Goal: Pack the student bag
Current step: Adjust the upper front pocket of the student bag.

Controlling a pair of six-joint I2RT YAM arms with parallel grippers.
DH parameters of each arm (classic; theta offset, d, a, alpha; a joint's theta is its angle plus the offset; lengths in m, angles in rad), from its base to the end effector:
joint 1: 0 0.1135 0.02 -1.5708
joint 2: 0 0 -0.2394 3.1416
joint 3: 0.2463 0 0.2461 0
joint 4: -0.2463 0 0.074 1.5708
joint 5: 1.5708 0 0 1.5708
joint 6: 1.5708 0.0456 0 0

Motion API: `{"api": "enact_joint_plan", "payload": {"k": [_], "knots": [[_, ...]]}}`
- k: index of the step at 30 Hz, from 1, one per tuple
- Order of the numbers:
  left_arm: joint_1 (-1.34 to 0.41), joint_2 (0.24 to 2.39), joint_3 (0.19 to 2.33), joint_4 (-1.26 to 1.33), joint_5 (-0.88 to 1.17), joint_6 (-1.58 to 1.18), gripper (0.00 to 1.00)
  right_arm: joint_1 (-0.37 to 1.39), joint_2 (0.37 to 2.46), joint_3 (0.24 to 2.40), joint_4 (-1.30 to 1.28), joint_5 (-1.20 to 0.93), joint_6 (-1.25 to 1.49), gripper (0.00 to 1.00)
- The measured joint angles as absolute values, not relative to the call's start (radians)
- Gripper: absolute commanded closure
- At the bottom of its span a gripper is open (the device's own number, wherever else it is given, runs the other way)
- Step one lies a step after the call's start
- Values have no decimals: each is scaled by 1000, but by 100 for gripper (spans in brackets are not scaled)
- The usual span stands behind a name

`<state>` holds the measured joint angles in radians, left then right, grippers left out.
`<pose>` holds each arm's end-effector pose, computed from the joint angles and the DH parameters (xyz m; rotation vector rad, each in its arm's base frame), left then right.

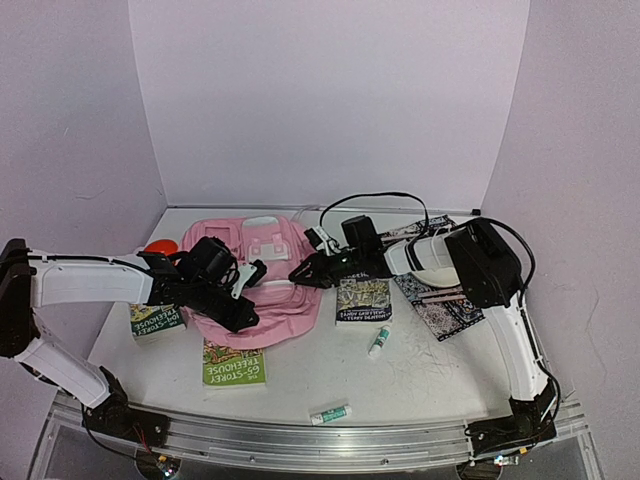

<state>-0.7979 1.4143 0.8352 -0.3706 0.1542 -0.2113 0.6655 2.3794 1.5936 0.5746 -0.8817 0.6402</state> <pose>0.1937 -0.2086 0.1728 0.8166 2.4799 -0.5815 0.3755 0.3395 0.1308 -0.7545 1.9056 1.6580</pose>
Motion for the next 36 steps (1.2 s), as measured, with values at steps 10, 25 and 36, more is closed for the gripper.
{"api": "enact_joint_plan", "payload": {"k": [10, 25, 36], "knots": [[-800, 1414, 829, -366, 130, -242, 100, 665, 2334, 1561, 547, -924, 623, 85], [-800, 1400, 821, -362, 131, -248, 100, 690, 2207, 1418, 543, -867, 539, 63], [-798, 1338, 789, -367, 151, -240, 87, 685, 2180, 1478, 379, -786, 163, 37]]}}
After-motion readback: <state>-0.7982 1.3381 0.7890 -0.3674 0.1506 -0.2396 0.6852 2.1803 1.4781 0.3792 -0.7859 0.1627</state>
